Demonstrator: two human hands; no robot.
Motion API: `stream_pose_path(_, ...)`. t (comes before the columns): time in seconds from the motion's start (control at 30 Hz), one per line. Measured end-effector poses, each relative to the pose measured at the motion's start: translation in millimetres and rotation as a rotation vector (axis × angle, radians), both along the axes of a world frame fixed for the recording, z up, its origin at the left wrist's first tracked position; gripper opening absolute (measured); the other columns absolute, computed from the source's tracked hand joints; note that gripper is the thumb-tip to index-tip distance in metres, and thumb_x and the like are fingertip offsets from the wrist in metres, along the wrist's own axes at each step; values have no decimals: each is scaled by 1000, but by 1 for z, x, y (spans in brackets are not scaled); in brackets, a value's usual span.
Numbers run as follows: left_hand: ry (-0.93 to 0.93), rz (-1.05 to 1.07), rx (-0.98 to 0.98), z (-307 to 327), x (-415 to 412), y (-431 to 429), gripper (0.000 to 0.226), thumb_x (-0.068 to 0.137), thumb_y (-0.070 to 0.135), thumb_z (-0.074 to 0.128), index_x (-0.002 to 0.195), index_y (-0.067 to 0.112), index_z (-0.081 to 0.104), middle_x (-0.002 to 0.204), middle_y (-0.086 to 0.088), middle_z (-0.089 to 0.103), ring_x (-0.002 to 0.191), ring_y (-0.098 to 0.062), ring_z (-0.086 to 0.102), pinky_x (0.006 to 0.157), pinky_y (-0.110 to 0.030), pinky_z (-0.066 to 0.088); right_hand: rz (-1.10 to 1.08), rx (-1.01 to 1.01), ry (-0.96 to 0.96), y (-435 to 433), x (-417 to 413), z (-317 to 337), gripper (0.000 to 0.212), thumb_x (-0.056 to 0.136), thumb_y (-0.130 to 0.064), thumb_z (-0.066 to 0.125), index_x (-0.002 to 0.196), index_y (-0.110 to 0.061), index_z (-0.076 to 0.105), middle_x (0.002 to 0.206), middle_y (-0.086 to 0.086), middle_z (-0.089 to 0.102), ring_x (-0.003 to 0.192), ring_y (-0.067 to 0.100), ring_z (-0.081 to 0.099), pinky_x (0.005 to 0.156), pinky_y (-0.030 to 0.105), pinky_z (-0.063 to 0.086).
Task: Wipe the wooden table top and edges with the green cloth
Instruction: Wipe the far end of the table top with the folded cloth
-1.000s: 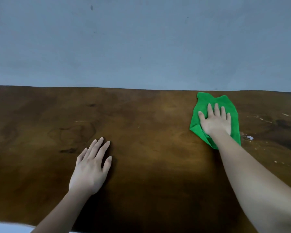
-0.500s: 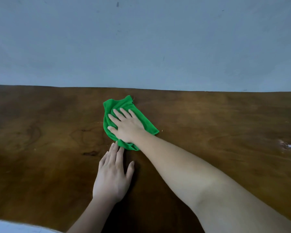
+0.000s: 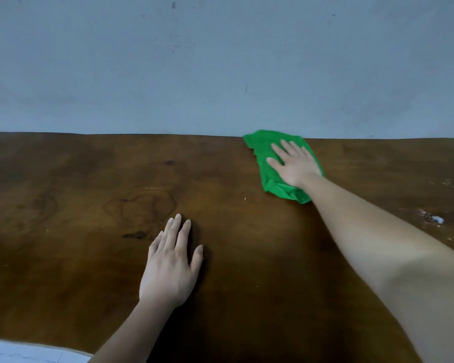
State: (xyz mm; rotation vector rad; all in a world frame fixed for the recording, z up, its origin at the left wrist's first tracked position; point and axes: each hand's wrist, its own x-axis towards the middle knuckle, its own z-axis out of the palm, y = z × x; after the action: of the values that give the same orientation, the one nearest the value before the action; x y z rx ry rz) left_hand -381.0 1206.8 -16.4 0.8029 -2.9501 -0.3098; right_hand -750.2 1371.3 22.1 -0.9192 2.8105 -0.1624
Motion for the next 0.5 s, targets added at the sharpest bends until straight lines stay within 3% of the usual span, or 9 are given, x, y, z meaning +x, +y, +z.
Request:
stream_pose_path(0.27, -14, -10, 12, 2, 1, 1, 72, 113, 66, 20, 176, 32, 19, 186, 2, 3, 171, -14, -6, 138, -41, 3, -378, 7, 31, 150, 13, -16, 78, 110, -74, 8, 178, -35, 7, 186, -1, -1, 172, 24, 0, 138, 50, 3)
stream_pose_path(0.5, -23, -21, 16, 4, 3, 2, 74, 112, 66, 14, 177, 31, 15, 186, 0, 0, 171, -16, -9, 138, -42, 2, -398, 52, 45, 138, 118, -29, 84, 106, -75, -6, 177, -30, -7, 185, 3, -9, 172, 28, -6, 138, 52, 1)
